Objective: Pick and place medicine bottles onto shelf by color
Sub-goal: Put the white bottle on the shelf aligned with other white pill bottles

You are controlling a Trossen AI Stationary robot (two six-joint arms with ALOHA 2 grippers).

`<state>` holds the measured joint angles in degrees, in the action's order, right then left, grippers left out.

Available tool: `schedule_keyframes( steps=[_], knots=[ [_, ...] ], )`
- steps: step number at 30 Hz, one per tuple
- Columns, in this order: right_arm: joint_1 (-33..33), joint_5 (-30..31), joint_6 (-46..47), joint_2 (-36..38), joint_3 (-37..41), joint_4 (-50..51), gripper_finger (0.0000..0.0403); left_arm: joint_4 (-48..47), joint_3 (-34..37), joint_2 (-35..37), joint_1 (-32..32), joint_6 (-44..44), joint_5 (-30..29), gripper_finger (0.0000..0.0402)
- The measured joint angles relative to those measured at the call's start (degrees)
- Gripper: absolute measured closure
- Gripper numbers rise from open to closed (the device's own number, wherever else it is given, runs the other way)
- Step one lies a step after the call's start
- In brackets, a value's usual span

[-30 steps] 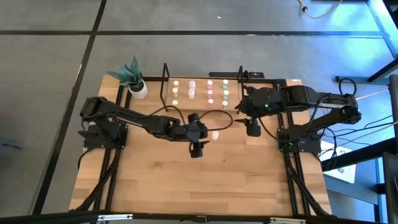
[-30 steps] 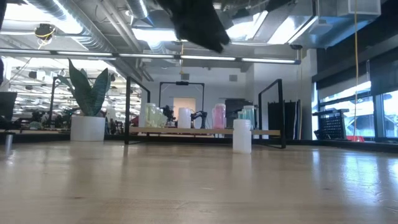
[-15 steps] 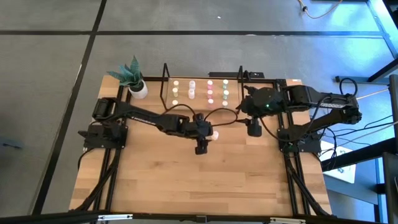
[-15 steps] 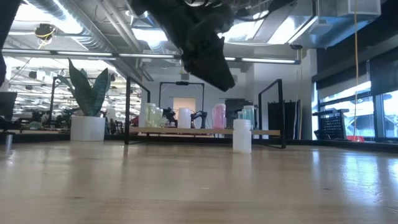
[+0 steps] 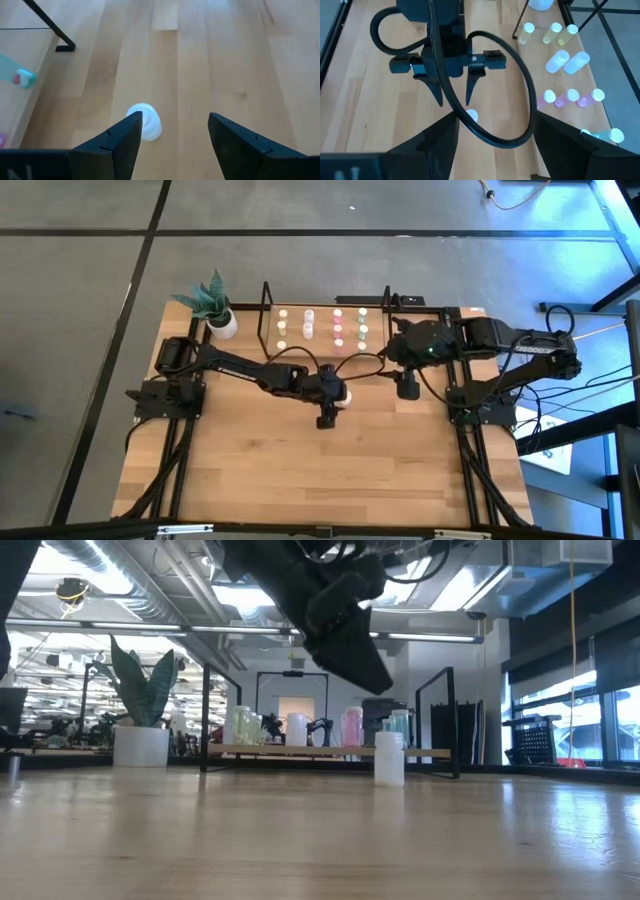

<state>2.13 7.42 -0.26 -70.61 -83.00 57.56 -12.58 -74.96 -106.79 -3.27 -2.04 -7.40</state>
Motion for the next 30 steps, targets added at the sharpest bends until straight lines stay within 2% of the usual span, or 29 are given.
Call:
schedule_keyframes(
  steps=[5, 11, 18, 22, 30],
  knots=[
    [0.0, 0.0, 0.0, 0.0, 0.0, -0.1, 0.0155, -0.1, 0.0, -0.3, 0.0, 0.8, 0.3, 0.0181],
    [0.0, 0.0, 0.0, 0.0, 0.0, -0.1, 0.0155, -0.5, 0.0, -0.5, 0.0, -0.3, -3.6, 0.0181],
    [0.0, 0.0, 0.0, 0.0, 0.0, -0.2, 0.0155, -0.4, 0.0, -0.5, 0.0, 0.1, -4.0, 0.0168],
    [0.0, 0.0, 0.0, 0.0, 0.0, -0.2, 0.0155, -0.1, 0.0, -0.5, 0.5, -0.7, -4.0, 0.0149],
    [0.0, 0.0, -0.1, 0.0, 0.0, -0.1, 0.0155, 0.2, 0.0, -0.5, 1.9, -0.8, -4.0, 0.0085]
  ],
)
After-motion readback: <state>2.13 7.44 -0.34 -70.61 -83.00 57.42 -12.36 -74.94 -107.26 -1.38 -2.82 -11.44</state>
